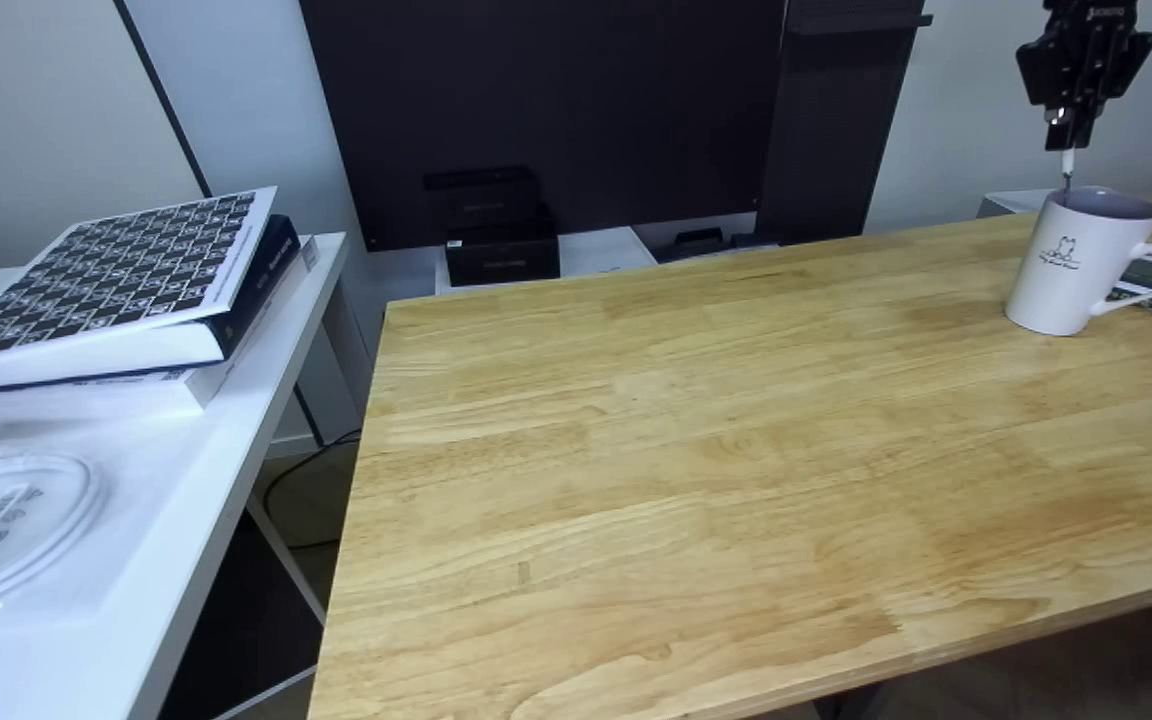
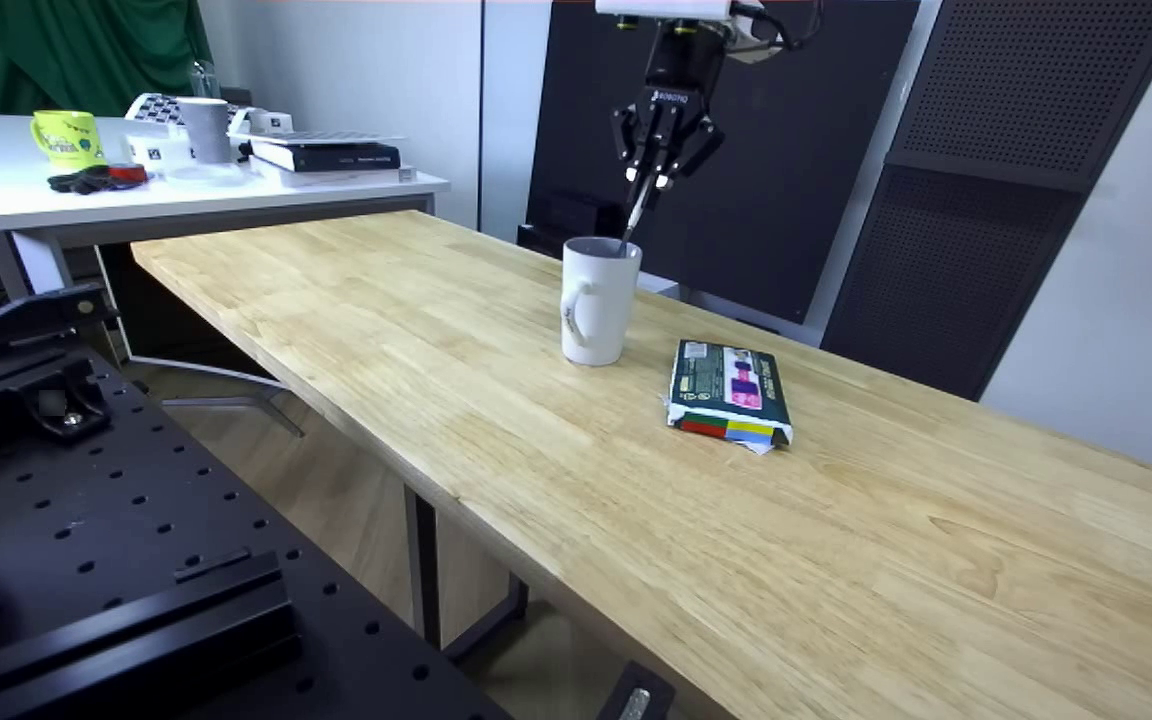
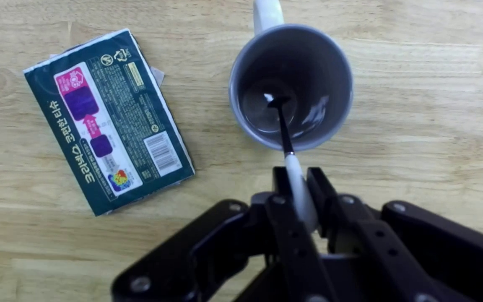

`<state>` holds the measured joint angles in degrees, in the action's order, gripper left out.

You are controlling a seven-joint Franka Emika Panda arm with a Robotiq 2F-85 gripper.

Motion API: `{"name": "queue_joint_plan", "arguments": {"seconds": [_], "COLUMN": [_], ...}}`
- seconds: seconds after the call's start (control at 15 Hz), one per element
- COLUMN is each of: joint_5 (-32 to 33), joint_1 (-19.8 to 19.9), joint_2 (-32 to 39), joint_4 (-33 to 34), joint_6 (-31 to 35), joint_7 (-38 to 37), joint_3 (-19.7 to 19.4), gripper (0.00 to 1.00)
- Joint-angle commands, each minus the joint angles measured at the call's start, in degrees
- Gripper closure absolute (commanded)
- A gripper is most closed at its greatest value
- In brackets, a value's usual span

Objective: Remove the spoon from the cup and put it on the table

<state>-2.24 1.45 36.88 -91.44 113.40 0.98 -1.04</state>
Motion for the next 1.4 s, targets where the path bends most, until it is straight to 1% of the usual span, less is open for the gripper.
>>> {"name": "queue_joint_plan", "arguments": {"seconds": [0.0, 0.33, 0.53, 0.67, 1.0, 1.33], "joint_5": [0.7, 0.36, 0.28, 0.12, -0.14, -0.38], "joint_1": [-1.08, -1.97, -2.51, -2.93, -4.04, -4.83], "joint_2": [-2.62, -5.95, -7.27, -6.92, -3.02, 4.46], "joint_4": [3.57, 8.94, 11.22, 11.89, 10.81, 11.76], "joint_6": [-4.22, -12.25, -16.14, -17.53, -15.66, -14.76], "joint_7": [-1.55, -0.54, 0.85, 1.63, 3.65, 7.08], "joint_3": [0.26, 1.19, 2.06, 2.76, 4.34, 6.08], "gripper": [0.96, 0.96, 0.96, 0.96, 0.96, 0.96]}}
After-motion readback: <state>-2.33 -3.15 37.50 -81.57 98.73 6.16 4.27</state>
